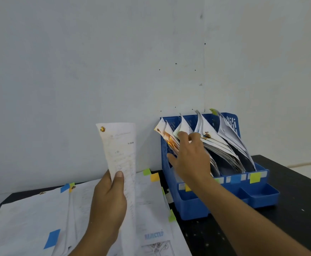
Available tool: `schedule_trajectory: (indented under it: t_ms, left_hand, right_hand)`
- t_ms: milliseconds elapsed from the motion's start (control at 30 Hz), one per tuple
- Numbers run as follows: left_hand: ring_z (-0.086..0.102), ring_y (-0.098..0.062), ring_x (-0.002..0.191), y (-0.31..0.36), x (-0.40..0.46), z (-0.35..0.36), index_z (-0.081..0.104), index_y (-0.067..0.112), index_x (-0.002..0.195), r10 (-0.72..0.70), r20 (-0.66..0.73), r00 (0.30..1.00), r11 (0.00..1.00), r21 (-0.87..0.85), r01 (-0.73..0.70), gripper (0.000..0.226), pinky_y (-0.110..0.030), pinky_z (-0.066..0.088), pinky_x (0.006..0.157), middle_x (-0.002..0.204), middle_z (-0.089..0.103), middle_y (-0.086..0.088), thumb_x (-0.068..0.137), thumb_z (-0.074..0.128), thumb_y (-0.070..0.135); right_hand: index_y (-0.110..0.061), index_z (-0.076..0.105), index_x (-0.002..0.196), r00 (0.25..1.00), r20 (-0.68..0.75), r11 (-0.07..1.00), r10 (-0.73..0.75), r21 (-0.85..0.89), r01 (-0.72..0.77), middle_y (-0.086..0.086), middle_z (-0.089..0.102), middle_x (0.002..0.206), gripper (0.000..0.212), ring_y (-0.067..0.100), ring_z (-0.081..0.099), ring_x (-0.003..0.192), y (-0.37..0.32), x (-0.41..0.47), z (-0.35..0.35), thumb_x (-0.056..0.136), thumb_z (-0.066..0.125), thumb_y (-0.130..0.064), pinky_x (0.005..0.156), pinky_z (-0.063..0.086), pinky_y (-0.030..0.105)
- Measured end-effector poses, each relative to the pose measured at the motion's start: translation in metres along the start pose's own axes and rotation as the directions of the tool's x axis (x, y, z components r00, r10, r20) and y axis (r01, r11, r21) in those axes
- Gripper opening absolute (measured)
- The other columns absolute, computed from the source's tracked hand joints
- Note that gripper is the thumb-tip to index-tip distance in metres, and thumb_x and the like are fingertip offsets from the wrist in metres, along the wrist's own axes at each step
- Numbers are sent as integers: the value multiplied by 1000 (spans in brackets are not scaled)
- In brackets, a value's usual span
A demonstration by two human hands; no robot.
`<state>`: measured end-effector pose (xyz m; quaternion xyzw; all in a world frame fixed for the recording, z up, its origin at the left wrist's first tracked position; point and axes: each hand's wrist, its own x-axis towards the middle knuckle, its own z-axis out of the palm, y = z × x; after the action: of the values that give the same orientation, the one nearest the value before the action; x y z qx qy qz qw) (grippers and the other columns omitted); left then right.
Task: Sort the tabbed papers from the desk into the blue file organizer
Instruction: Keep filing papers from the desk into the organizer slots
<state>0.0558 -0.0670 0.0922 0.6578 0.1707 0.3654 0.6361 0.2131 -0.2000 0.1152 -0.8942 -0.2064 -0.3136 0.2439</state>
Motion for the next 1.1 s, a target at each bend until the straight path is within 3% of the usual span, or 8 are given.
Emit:
schedule_trajectory:
  t_ms: [67, 167, 333, 500, 633, 733, 867, 1100]
  left_hand:
    - [56, -5, 98, 12, 3, 9, 55, 47, 104, 35, 12, 999, 999, -25, -35, 17, -34, 44, 88, 98, 59, 30, 102, 41, 38]
    - [61, -1, 98, 28, 11, 21, 60, 50, 96, 78, 40, 996, 995, -59, -75, 23, -31, 47, 88, 94, 67, 30, 102, 43, 34]
    - [62, -4, 102, 56, 28, 43, 59, 37, 119, 122, 56, 991, 984, -139, -113, 24, -30, 49, 91, 106, 65, 23, 103, 43, 30]
    - [62, -5, 97, 78, 49, 73, 58, 37, 112, 154, 117, 981, 982, -127, -139, 21, -27, 50, 80, 101, 64, 23, 104, 40, 30]
    - [60, -12, 108, 77, 66, 100, 58, 33, 126, 195, 129, 972, 981, -24, -194, 30, -34, 50, 93, 118, 64, 14, 105, 36, 30]
    - [58, -17, 112, 66, 74, 122, 56, 28, 130, 227, 97, 969, 968, 82, -235, 34, -38, 49, 98, 125, 62, 7, 105, 33, 30]
    - [56, -19, 106, 50, 81, 144, 56, 23, 128, 208, -19, 978, 969, 140, -203, 35, -32, 46, 87, 124, 61, 2, 105, 30, 27]
    - [53, -26, 119, 26, 92, 169, 48, 18, 137, 150, -76, 986, 976, 173, -135, 38, -35, 44, 96, 134, 56, -5, 105, 29, 26]
  right_hand:
    - [-19, 39, 130, 999, 9, 996, -45, -78, 46, 7, 46, 122, 45, 22, 56, 99, 3, 15, -1, 96, 58, -41, 65, 47, 29]
    - [-16, 43, 127, 999, 3, 999, -33, -39, 33, 7, 55, 115, 28, 25, 62, 84, 9, 33, -9, 102, 47, -29, 60, 41, 31]
    - [-18, 50, 126, 995, 0, 981, 97, 170, -95, 5, 63, 109, 26, 24, 61, 87, 21, 51, -18, 101, 51, -23, 67, 43, 32]
    - [-20, 52, 122, 991, -9, 970, 132, 208, -127, 2, 64, 97, 23, 23, 60, 79, 32, 58, -21, 99, 50, -23, 63, 39, 30]
    - [-22, 52, 117, 991, 2, 964, 136, 231, -133, 0, 63, 97, 19, 22, 59, 81, 35, 59, -21, 98, 50, -24, 64, 40, 31]
    - [-22, 52, 116, 992, 1, 958, 130, 256, -126, 0, 63, 98, 18, 22, 59, 83, 37, 58, -19, 98, 51, -25, 65, 40, 32]
    - [-22, 51, 117, 993, 7, 950, 120, 291, -117, 0, 63, 99, 19, 21, 60, 85, 40, 60, -17, 99, 51, -26, 68, 44, 33]
    - [-23, 52, 114, 994, 30, 923, 109, 368, -112, 2, 65, 99, 21, 23, 62, 87, 42, 57, -10, 98, 56, -34, 73, 50, 36]
